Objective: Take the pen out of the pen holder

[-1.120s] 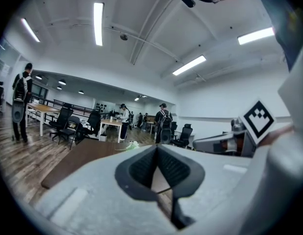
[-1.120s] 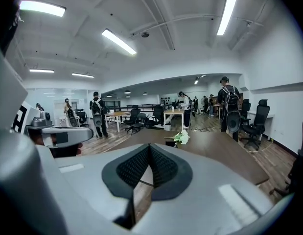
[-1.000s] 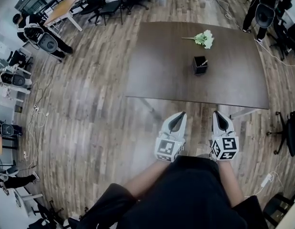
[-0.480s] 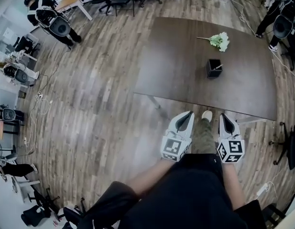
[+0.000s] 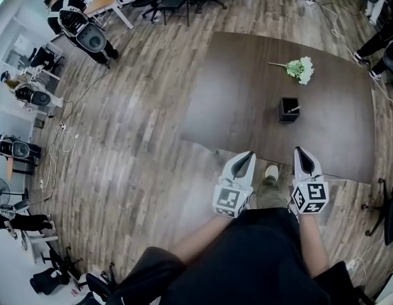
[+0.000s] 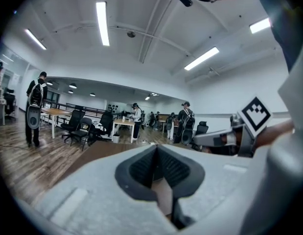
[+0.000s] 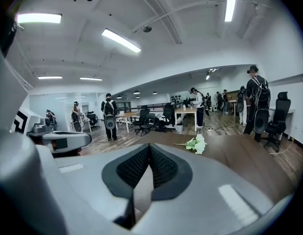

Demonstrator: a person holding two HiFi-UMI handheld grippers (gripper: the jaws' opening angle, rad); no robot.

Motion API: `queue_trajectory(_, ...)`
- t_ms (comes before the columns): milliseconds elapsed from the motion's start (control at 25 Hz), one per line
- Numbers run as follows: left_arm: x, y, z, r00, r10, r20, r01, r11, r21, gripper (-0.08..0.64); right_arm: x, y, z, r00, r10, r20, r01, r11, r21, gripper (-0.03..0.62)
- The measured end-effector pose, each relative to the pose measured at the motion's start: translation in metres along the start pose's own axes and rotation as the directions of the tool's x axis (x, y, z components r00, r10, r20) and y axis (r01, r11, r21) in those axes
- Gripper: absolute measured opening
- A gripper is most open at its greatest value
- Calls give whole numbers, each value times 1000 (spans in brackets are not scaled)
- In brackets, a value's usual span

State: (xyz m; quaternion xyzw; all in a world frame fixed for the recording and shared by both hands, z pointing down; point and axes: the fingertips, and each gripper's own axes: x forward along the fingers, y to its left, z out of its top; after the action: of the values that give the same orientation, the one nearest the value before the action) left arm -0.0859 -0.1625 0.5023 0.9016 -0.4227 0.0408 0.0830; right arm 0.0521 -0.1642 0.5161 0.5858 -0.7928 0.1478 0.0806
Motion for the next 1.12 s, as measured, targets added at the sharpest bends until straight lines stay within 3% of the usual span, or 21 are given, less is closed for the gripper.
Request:
queue_trajectory(400,138,-4,-3,997,16,-73,-13,999,42,3,80,-137,-2,997,-23,-77,29,997,72,2)
queue_trajectory(600,189,4,3,996,63,-66,-60,997,52,3,128,-175,-5,990,56,-126,-44,995,95,3)
queue_trajectory(760,234,5,-5,994,61,-93,-61,998,6,3,162,-210,-15,981,90,-174,-76,994,81,6)
queue_trajectory(1120,286,37,-9,979,169,-111,-174,984,-30,3,233,-249,-59,930,160,-330,-167,986,7,57)
